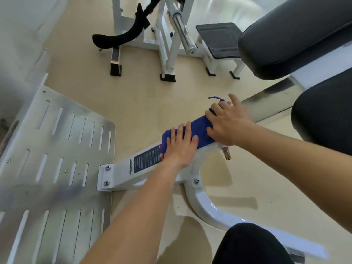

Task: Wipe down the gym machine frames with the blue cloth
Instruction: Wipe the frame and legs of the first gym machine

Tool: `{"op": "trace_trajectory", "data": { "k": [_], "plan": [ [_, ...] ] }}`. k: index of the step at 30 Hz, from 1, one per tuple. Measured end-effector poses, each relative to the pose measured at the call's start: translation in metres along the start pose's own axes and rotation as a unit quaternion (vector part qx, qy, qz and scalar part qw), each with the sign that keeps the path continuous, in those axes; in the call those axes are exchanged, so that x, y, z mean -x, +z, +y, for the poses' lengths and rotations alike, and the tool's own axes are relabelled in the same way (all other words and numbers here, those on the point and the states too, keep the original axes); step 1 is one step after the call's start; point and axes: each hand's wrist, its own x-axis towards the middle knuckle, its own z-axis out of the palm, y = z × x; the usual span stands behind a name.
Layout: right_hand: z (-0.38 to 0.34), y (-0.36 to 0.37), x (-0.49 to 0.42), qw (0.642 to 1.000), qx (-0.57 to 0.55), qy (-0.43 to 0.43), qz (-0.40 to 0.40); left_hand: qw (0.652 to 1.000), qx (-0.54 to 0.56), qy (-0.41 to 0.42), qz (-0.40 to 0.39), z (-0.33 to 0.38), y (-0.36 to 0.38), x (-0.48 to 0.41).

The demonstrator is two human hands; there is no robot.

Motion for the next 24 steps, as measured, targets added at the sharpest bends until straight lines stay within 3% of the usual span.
{"op": "trace_trajectory", "data": {
  "k": [4, 9, 11, 15, 20, 24],
  "plan": [
    [0.001, 0.001, 0.001, 0.998, -0.025, 0.05, 0.008, 0.99, 0.136, -0.018, 0.027, 0.02, -0.008, -0.006],
    [-0.018, 0.012, -0.004, 0.998, -0.042, 0.049, 0.025, 0.987, 0.141, -0.052, 0.05, -0.007, 0.002, 0.003],
    [-0.016, 0.018, 0.004, 0.99, -0.061, 0.113, 0.058, 0.984, 0.166, -0.028, 0.057, 0.0, -0.007, 0.001],
    [-0.011, 0.028, 0.027, 0.959, -0.113, 0.236, 0.108, 0.945, 0.311, 0.078, 0.063, 0.027, -0.029, -0.009],
    [-0.004, 0.038, 0.055, 0.946, -0.15, 0.268, 0.104, 0.919, 0.372, 0.129, 0.03, 0.069, -0.059, -0.024],
    [-0.015, 0.046, 0.071, 0.92, -0.203, 0.301, 0.148, 0.908, 0.388, 0.156, 0.024, 0.087, -0.07, -0.038]
  ]
}}
